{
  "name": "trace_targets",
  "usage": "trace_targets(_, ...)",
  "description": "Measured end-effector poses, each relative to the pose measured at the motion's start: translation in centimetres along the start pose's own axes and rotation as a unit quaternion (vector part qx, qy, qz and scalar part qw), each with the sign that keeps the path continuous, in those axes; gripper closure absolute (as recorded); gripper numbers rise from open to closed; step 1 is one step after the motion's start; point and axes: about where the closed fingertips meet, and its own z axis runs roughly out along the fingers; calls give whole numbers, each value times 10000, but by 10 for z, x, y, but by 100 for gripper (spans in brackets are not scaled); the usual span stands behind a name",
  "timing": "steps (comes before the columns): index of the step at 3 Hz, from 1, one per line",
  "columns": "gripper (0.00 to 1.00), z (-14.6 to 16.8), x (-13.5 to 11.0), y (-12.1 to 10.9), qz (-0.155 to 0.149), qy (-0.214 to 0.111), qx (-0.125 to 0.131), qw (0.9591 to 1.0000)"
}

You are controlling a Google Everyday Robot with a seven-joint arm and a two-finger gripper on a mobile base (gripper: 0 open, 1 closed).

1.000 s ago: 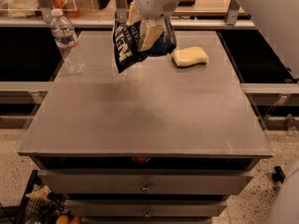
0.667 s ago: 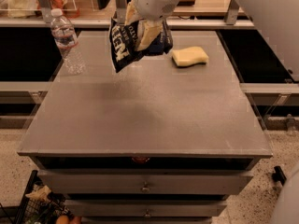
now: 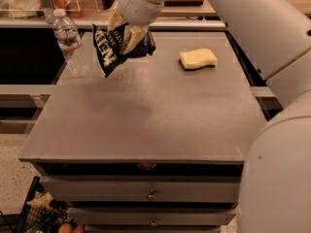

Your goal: Move blue chip bag near water bottle

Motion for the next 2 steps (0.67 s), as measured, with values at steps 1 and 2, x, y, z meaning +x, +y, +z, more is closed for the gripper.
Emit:
trace_targets(1, 100, 21, -2, -7, -377, -287, 34, 9989)
trace_targets(2, 100, 40, -5, -9, -637, -529, 12, 9966)
